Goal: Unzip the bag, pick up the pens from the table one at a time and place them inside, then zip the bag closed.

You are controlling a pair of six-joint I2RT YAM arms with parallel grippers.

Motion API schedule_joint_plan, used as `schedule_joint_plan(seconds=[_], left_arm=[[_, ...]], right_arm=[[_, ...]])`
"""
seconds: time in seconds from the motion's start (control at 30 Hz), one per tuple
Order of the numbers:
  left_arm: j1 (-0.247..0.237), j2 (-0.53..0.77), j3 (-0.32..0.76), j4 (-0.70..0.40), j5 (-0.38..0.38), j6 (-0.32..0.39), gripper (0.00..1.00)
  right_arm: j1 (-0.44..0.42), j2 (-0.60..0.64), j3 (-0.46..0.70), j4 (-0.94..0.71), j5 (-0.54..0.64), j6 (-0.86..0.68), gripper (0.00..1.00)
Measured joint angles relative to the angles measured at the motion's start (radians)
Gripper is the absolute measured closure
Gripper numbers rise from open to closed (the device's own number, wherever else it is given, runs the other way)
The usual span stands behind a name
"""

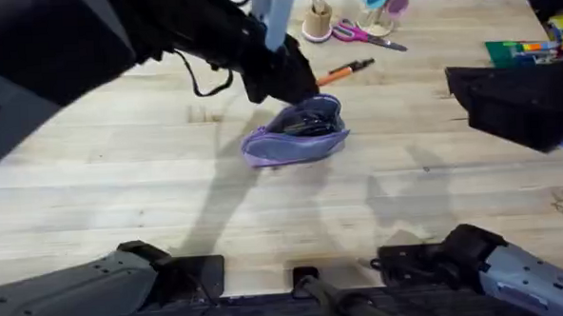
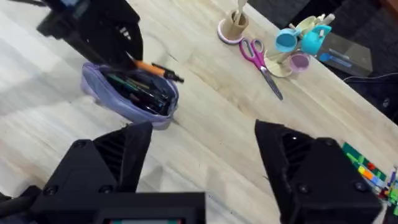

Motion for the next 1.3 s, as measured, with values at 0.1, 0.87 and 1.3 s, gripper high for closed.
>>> schedule_joint_plan(seconds=[0.1, 0.87, 1.3], left_arm=[[-0.022, 0.022, -0.012, 0.024, 0.021, 0.031, 0.957], [-0.074, 0.296, -0.023, -0.062, -0.146, -0.031, 0.958], [-0.073, 0.296, -0.023, -0.093, -0.223, -0.035, 0.913]], right_arm=[[0.0, 0.0, 0.0, 0.0, 0.0, 0.0, 0.005], [0.0, 0.0, 0.0, 0.0, 0.0, 0.0, 0.005], [0.0, 0.0, 0.0, 0.0, 0.0, 0.0, 0.005]])
